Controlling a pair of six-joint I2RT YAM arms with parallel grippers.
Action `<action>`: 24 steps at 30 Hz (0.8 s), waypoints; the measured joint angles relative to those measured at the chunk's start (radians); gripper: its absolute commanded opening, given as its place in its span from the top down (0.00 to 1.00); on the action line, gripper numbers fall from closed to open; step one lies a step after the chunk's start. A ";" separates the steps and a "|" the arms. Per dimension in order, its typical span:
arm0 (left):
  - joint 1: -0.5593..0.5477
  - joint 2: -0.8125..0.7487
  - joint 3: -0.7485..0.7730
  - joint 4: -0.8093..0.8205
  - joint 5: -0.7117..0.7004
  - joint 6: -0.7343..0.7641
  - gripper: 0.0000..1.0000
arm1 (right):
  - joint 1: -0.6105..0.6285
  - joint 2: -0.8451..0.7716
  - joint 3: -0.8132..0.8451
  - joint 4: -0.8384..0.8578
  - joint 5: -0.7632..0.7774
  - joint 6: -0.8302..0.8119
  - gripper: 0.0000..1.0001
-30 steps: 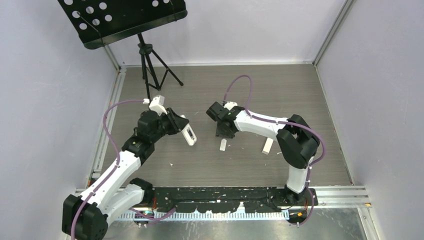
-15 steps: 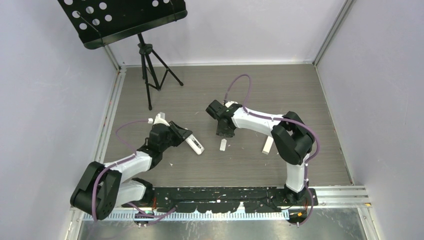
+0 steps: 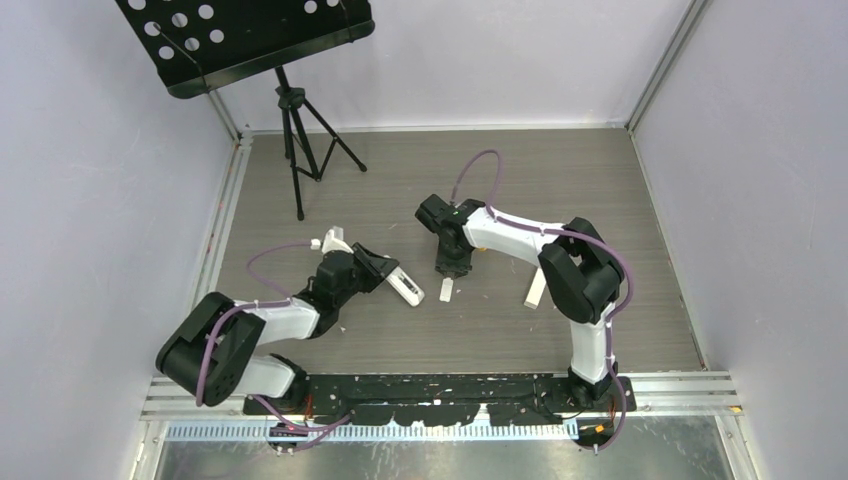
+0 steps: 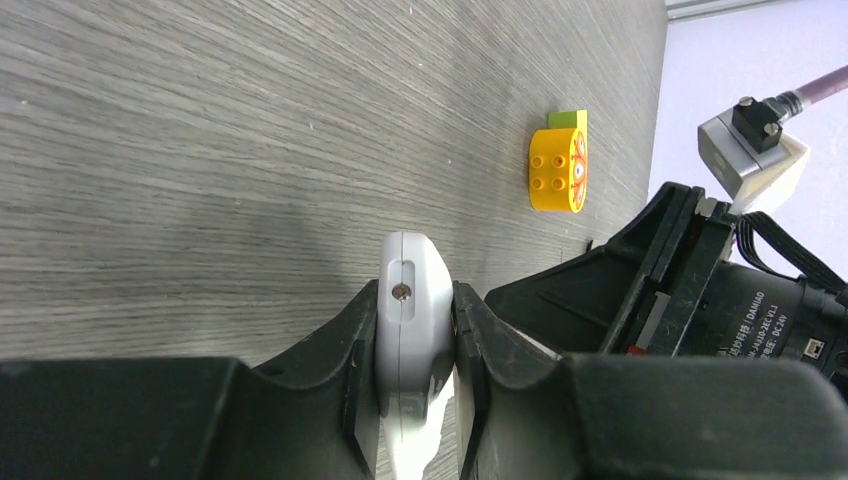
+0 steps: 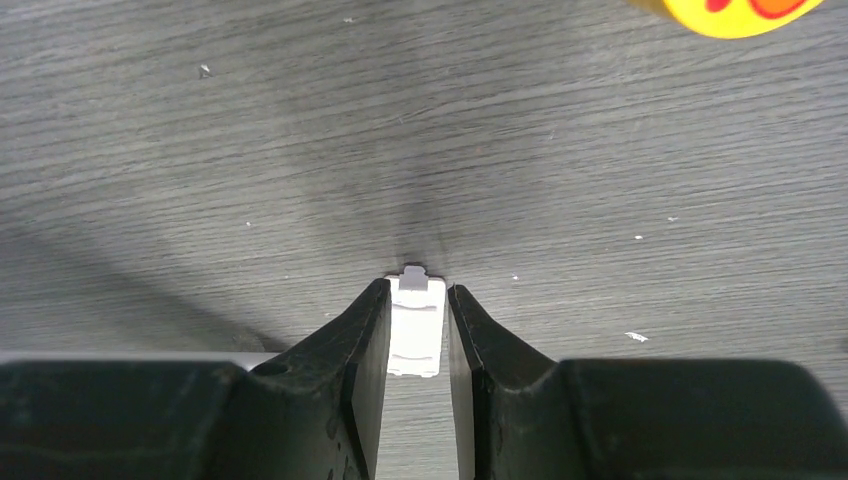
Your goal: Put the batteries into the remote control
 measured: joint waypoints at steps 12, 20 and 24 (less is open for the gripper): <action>-0.041 -0.186 -0.037 -0.243 -0.182 0.028 0.40 | 0.000 0.045 0.049 -0.047 -0.023 -0.016 0.75; -0.041 -0.259 -0.049 -0.381 -0.227 0.032 0.24 | 0.000 0.068 0.083 -0.071 -0.021 -0.016 0.75; -0.041 -0.333 -0.049 -0.462 -0.252 0.032 0.18 | 0.000 0.077 0.099 -0.085 -0.022 -0.019 0.73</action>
